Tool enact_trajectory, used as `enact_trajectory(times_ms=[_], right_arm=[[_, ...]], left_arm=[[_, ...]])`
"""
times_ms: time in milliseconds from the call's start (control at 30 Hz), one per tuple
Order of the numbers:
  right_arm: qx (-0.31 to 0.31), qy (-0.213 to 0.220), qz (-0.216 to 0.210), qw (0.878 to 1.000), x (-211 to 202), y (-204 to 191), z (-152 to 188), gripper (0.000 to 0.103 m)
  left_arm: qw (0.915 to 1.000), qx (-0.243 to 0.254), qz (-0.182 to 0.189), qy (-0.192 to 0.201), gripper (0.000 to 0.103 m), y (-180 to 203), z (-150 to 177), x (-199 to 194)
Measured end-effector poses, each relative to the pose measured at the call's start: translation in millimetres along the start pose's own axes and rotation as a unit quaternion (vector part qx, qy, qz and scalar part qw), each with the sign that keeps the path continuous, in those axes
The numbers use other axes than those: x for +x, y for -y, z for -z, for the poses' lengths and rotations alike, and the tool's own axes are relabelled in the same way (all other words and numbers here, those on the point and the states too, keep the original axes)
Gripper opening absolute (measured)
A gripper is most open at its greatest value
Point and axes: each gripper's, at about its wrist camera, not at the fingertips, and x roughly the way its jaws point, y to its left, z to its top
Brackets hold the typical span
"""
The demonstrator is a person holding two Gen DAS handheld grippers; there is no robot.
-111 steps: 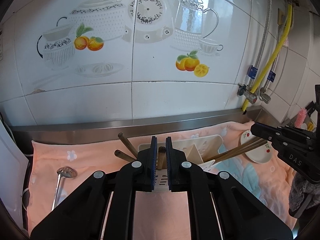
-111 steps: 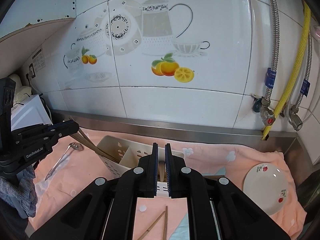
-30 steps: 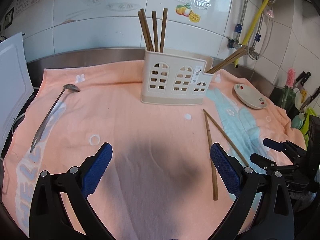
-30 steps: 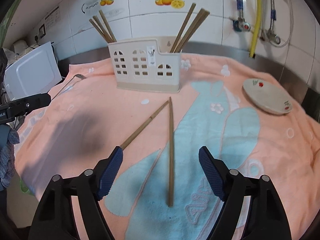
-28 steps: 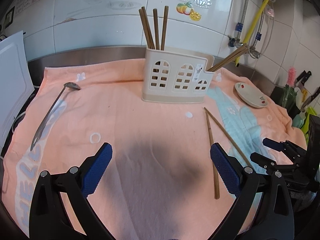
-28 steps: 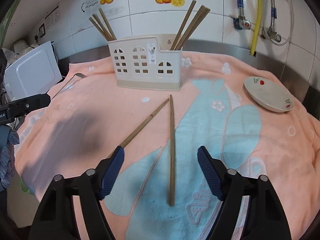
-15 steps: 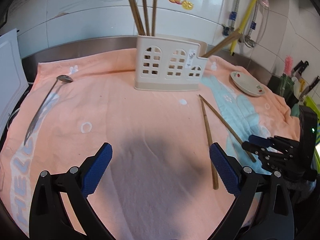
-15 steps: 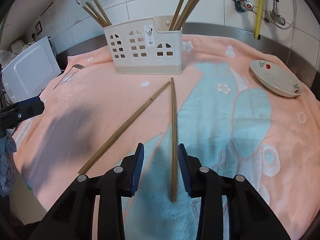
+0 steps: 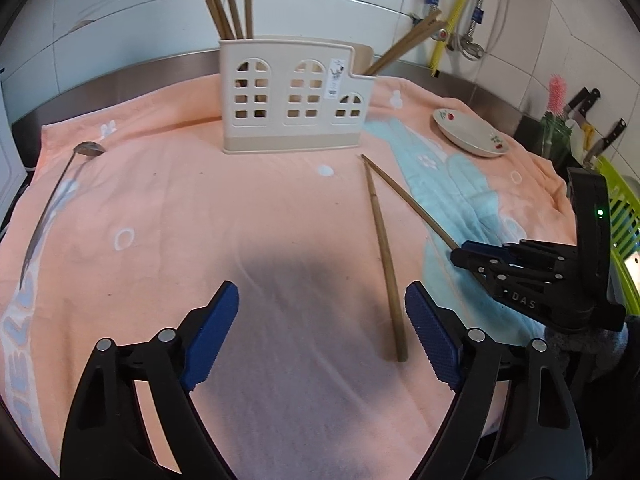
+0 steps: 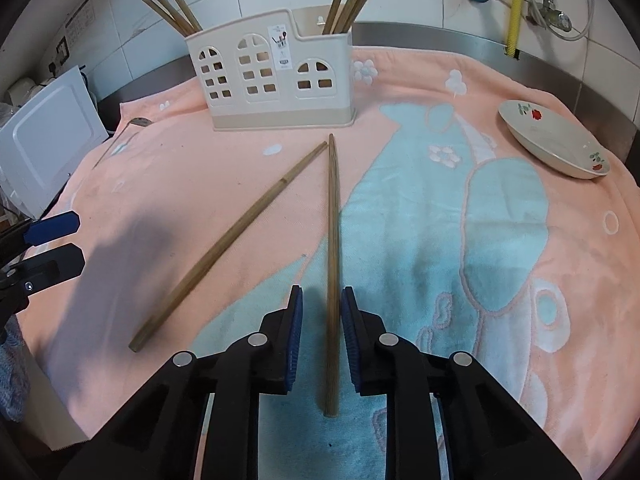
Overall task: Organize utensils
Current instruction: 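Close the right tool on one chopstick while the left tool closes on the other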
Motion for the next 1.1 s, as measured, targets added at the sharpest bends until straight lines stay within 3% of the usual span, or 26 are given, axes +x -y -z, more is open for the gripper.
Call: enact_trajectory(times_ms=[200, 433, 700, 1100], right_arm=[[-0.007, 0.003, 0.011, 1.0, 0.7, 0.4, 1.9, 0.007], [0.001, 0.015, 0.006, 1.0, -8.1, 5.3, 3.6, 0.006], [0.002, 0.042, 0.006, 0.999, -30.5, 9.7, 1.2, 0.006], [-0.01, 0.088, 0.004, 0.996, -68.7, 4.1, -12.0, 0.006]], left_arm=[[0.9997, 0.011, 0.016, -0.015, 0.07, 15.0, 2.2, 12.2], [0.9983, 0.023, 0.043, -0.033, 0.051, 34.2, 4.5, 31.7], [0.997, 0.017, 0.056, -0.05, 0.023, 42.3, 1.9, 53.4], [0.997, 0.017, 0.041, -0.064, 0.013, 43.6, 0.2, 72.4]])
